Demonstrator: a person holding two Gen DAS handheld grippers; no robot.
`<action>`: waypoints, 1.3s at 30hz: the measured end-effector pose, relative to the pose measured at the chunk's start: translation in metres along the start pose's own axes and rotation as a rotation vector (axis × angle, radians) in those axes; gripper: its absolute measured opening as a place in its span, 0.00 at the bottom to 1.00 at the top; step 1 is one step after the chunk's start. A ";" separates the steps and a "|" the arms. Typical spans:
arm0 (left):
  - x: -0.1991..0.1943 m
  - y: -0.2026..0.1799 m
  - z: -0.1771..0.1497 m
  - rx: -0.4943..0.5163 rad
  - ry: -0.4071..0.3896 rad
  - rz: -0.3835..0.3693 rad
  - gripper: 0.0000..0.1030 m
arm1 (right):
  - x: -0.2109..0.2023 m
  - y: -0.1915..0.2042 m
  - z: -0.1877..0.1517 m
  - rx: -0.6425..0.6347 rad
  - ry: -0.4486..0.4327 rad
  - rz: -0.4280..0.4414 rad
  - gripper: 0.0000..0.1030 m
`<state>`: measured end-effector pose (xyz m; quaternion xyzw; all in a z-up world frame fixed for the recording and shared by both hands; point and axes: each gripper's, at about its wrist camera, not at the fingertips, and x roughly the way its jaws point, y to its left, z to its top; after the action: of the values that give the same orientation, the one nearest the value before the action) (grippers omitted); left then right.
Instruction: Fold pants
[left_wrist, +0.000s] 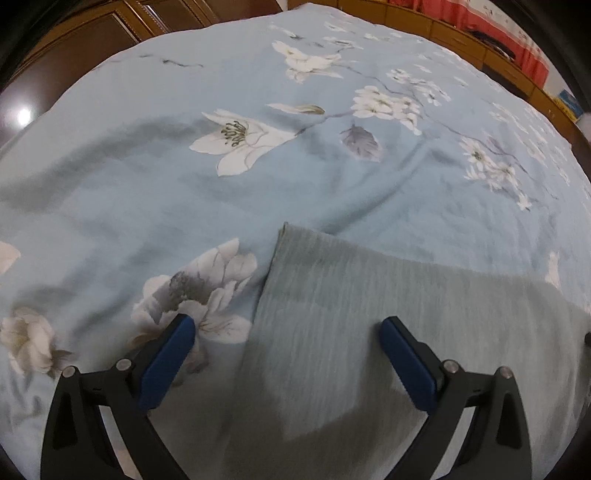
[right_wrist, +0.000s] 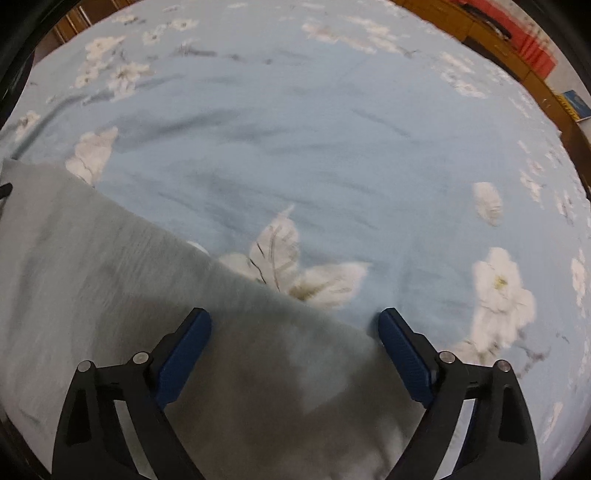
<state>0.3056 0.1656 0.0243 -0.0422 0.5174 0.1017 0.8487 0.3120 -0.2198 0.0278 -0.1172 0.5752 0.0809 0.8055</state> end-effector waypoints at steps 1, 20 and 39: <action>0.000 -0.002 -0.001 -0.001 -0.006 0.002 0.99 | 0.004 0.002 0.001 -0.002 0.003 0.000 0.91; -0.010 -0.045 -0.007 0.114 -0.032 0.028 0.38 | -0.015 0.035 0.001 -0.079 -0.017 0.047 0.07; -0.111 -0.012 -0.014 0.101 -0.200 -0.155 0.06 | -0.159 0.032 -0.059 -0.072 -0.292 0.063 0.06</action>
<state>0.2471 0.1367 0.1164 -0.0291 0.4299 0.0133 0.9023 0.1979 -0.2053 0.1568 -0.1149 0.4520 0.1431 0.8729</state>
